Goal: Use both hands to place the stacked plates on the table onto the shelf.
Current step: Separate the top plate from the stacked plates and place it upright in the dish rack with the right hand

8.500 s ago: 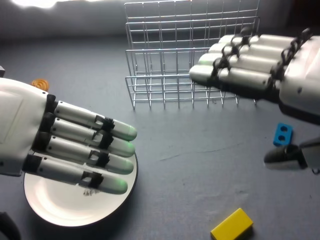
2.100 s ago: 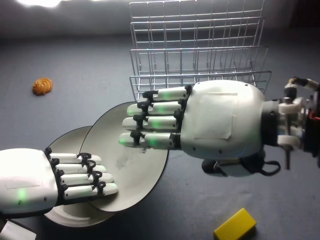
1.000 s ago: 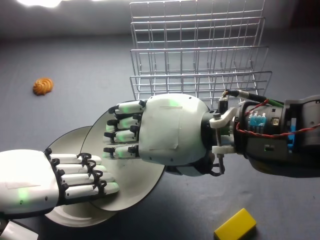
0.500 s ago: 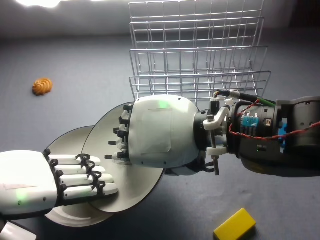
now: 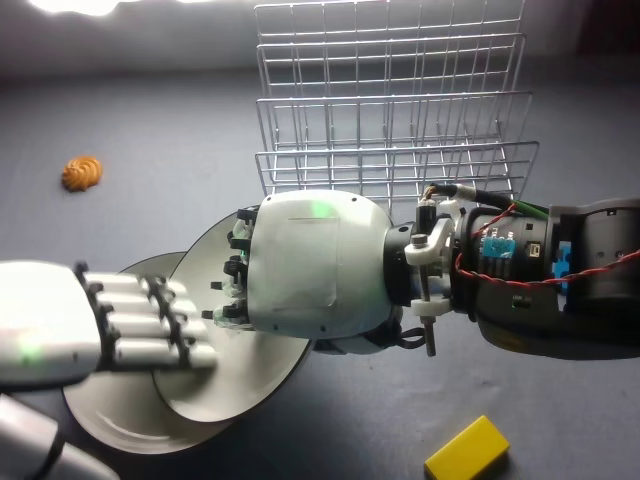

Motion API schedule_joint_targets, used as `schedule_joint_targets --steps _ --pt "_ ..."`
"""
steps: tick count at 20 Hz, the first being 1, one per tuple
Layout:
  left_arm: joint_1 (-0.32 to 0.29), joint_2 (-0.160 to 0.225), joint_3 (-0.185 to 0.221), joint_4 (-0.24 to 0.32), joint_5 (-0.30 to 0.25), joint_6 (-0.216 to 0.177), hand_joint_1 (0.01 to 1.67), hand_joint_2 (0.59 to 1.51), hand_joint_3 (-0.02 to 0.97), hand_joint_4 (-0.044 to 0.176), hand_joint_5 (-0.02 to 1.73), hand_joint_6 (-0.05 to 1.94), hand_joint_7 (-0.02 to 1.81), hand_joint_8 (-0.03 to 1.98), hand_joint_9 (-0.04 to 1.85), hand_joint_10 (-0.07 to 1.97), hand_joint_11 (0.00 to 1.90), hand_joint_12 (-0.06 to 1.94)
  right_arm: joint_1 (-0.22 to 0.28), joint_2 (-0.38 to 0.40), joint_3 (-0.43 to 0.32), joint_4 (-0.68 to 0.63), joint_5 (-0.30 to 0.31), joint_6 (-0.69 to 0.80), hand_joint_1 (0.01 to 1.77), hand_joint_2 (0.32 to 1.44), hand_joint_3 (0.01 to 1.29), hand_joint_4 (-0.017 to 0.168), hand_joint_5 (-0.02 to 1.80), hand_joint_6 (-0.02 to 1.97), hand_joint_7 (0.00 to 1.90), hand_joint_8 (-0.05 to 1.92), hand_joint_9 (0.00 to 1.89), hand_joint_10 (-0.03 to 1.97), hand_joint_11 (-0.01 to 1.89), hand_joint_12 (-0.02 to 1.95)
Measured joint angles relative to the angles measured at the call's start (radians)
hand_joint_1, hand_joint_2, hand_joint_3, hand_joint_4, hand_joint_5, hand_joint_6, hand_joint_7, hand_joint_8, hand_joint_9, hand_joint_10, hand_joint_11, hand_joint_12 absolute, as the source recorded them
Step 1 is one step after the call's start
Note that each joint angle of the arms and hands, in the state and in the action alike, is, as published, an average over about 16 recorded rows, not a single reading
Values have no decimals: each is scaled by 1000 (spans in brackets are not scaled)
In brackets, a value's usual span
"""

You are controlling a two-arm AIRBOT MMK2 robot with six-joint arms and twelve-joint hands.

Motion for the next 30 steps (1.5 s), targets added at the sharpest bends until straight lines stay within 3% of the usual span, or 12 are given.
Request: schedule_joint_targets --steps 5,12,19,25,30 --pt "-44 15 48 -49 -4 1 14 1091 14 1 47 1 64 0 34 8 20 6 0 15 -12 17 16 0 1166 953 15 1 792 957 937 756 1177 131 909 1078" --pt "-98 39 114 -139 31 2 13 1094 14 -5 52 4 65 1 31 7 20 5 1 52 -43 72 56 -14 1166 954 14 7 850 932 999 749 1240 98 909 1074" --pt "-128 51 155 -218 91 6 12 1095 14 -5 44 4 56 2 23 7 20 6 20 90 -74 139 92 -30 1167 956 14 9 918 906 1068 757 1304 83 910 1072" --pt "-139 55 169 -254 115 9 13 1096 14 -5 40 3 51 2 23 8 19 5 54 113 -96 165 102 -34 1173 959 14 9 961 896 1104 772 1332 79 919 1072" --pt "-148 56 182 -246 114 10 16 1096 14 -5 43 3 56 2 27 7 19 4 89 136 -121 177 103 -36 1181 962 15 10 979 917 1111 794 1336 70 922 1077"
